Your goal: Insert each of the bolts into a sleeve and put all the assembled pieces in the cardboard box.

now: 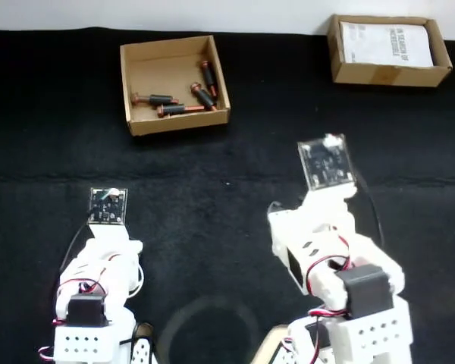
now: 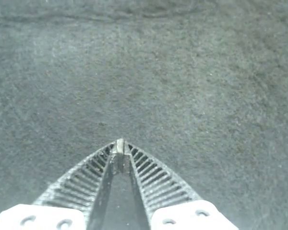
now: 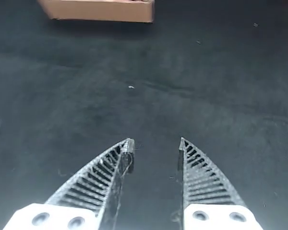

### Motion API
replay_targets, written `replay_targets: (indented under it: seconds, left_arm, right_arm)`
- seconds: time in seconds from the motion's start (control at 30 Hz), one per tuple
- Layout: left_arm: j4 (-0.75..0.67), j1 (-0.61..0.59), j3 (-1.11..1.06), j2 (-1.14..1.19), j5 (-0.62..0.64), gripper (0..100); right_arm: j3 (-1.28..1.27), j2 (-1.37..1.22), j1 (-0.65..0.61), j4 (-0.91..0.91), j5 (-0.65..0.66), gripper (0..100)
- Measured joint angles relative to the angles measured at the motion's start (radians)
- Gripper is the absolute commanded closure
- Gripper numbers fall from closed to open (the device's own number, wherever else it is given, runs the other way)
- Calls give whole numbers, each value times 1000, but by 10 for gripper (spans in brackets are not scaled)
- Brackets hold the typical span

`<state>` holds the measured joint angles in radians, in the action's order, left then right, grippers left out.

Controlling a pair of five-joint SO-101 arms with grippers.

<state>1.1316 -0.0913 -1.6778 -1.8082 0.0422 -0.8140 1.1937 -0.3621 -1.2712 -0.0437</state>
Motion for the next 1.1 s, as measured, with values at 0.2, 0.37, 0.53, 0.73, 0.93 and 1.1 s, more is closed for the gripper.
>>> replay_targets:
  seconds: [0.2, 0.37, 0.53, 0.73, 0.93, 1.1]
  left_arm:
    - [0, 8, 0, 0, 34, 977]
    - [0, 8, 0, 0, 198, 977]
    - [0, 8, 0, 0, 247, 977]
    - [11, 8, 0, 0, 249, 977]
    - [63, 8, 0, 0, 244, 977]
    - [87, 8, 0, 0, 149, 977]
  right_arm:
    - [-434, 157, 164, 253, 0, 861]
    - [-663, 210, 256, 327, 0, 861]
    - [-778, 249, 290, 293, -3, 861]
    - [-856, 313, 293, 226, -3, 861]
    - [-859, 384, 295, 169, -3, 861]
    - [-859, 439, 295, 130, -3, 861]
